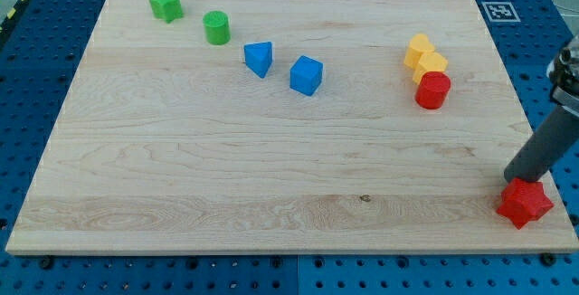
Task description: Drag the red circle diagonal to red star
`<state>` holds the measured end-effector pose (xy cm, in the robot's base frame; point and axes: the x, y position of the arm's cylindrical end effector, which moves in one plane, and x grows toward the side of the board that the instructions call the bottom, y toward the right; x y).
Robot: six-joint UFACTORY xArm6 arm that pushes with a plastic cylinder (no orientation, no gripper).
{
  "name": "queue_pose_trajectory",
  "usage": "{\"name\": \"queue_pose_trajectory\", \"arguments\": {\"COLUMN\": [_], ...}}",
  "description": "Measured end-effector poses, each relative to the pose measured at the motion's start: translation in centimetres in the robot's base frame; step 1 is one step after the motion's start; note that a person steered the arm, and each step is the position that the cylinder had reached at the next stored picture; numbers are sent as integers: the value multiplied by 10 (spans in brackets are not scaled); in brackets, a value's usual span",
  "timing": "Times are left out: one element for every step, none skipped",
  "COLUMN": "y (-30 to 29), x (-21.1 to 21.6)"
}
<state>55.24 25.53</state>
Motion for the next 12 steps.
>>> {"name": "queue_pose_trajectory", "arguments": {"y": [8,48,48,7,-43,-63,-63,-77,-103,-106,-79,-64], "x": [-32,-82,-126,-139,-139,-122,-136,-155,-165,-142,-101,-90]}}
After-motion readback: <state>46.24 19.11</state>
